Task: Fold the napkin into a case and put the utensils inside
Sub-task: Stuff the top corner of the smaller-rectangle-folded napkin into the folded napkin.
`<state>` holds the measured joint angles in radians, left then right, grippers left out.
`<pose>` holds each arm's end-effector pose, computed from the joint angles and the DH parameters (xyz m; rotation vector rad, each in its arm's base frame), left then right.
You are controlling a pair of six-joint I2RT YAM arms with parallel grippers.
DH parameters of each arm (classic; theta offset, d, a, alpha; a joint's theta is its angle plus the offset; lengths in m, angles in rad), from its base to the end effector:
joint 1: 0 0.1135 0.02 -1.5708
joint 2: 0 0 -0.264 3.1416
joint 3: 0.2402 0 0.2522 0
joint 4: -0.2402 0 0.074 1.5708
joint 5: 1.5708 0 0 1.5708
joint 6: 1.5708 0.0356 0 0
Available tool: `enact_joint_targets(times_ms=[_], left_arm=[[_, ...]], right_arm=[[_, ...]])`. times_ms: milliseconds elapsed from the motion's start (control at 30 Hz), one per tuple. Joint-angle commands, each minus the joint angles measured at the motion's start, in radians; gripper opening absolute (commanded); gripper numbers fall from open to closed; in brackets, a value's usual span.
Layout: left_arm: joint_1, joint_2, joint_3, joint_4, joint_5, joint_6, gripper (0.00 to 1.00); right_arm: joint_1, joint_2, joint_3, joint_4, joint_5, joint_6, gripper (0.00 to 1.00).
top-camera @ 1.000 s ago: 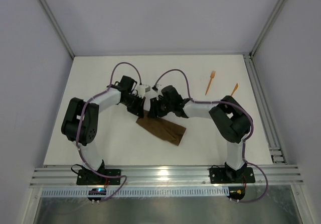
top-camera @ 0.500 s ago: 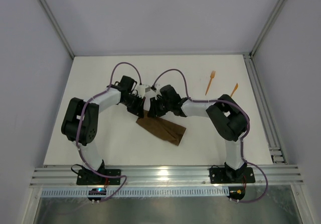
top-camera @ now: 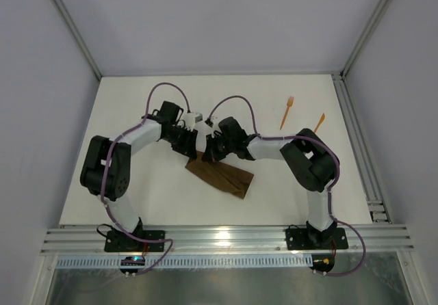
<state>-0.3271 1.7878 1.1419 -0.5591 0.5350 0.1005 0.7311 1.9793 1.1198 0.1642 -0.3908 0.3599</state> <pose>0.3218 -0.1284 0.1741 0.7151 2.6407 -0.8012 0.2979 0.2854 0.1409 -0.6618 2.3191 0.9894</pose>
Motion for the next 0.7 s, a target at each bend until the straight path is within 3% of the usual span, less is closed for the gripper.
enact_joint_targets(times_ms=[0, 233, 467, 567, 667], left_arm=[[0.026, -0.097, 0.019, 0.013, 0.000, -0.013, 0.31], [0.030, -0.032, 0.048, -0.013, -0.029, 0.005, 0.27], [0.016, 0.030, 0.035, -0.036, -0.010, 0.030, 0.29], [0.013, 0.051, 0.051, -0.030, -0.010, 0.022, 0.22], [0.013, 0.074, 0.074, -0.032, 0.010, 0.018, 0.02]], right_arm=[[0.005, -0.008, -0.002, 0.029, -0.025, -0.029, 0.03], [0.007, -0.005, 0.011, 0.034, -0.031, -0.026, 0.03], [0.005, -0.002, 0.012, 0.032, -0.028, -0.026, 0.03], [0.005, 0.003, 0.018, 0.037, -0.033, -0.019, 0.03], [0.005, 0.009, 0.026, 0.035, -0.034, -0.018, 0.03]])
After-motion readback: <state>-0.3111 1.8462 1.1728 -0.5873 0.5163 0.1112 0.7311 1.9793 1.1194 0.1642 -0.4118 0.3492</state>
